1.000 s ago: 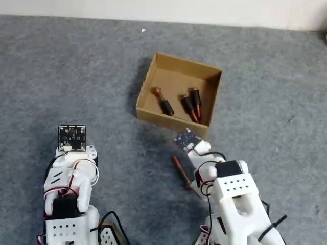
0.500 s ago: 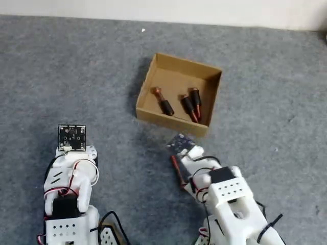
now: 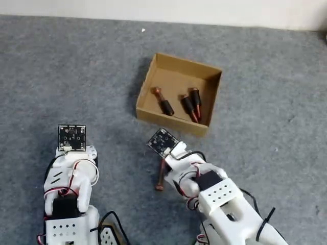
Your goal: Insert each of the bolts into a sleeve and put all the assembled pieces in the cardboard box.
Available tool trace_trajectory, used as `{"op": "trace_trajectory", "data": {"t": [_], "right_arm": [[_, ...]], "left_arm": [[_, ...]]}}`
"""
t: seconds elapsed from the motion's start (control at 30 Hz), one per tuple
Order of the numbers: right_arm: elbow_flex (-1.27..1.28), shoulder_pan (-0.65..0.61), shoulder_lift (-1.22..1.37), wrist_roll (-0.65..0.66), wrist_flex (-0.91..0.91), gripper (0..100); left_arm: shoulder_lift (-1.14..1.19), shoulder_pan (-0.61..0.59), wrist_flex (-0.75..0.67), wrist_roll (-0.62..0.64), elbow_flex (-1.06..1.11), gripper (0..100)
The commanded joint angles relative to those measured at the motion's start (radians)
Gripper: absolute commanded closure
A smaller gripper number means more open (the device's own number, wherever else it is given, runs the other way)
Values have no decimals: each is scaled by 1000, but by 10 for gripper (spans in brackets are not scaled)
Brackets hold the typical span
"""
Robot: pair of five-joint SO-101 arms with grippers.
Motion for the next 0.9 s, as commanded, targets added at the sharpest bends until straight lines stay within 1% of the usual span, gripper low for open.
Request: {"op": "trace_trajectory", "data": {"t": [0.0,0.1,0.17,0.27,0.33,0.47,0.57,0.67,0.73,0.87], "right_arm": [[-117,47,-25,-8,188,994],[-163,39,-22,-6,312,994],[-177,18,-21,-6,349,994],[-176,-36,-19,-6,348,994],[-174,-81,-19,-9,348,994],[-174,-142,-2,-12,331,994],[-180,-150,110,-15,249,994],[-188,-148,286,-71,206,994],[-263,-156,392,-74,194,994],[-418,-168,542,-77,194,994]], "left_arm": [[-10,-13,-14,-9,5,995],[-10,-13,-14,-9,1,995],[-10,-15,-14,-9,-1,995],[-10,-18,-14,-9,-1,995],[-10,-42,-18,-9,-2,995],[-10,-116,-97,-6,10,995],[-10,-159,-120,-5,10,995],[-10,-193,-120,-5,1,995],[-10,-214,-121,-5,-1,995],[-10,-257,-175,-5,10,995]]}}
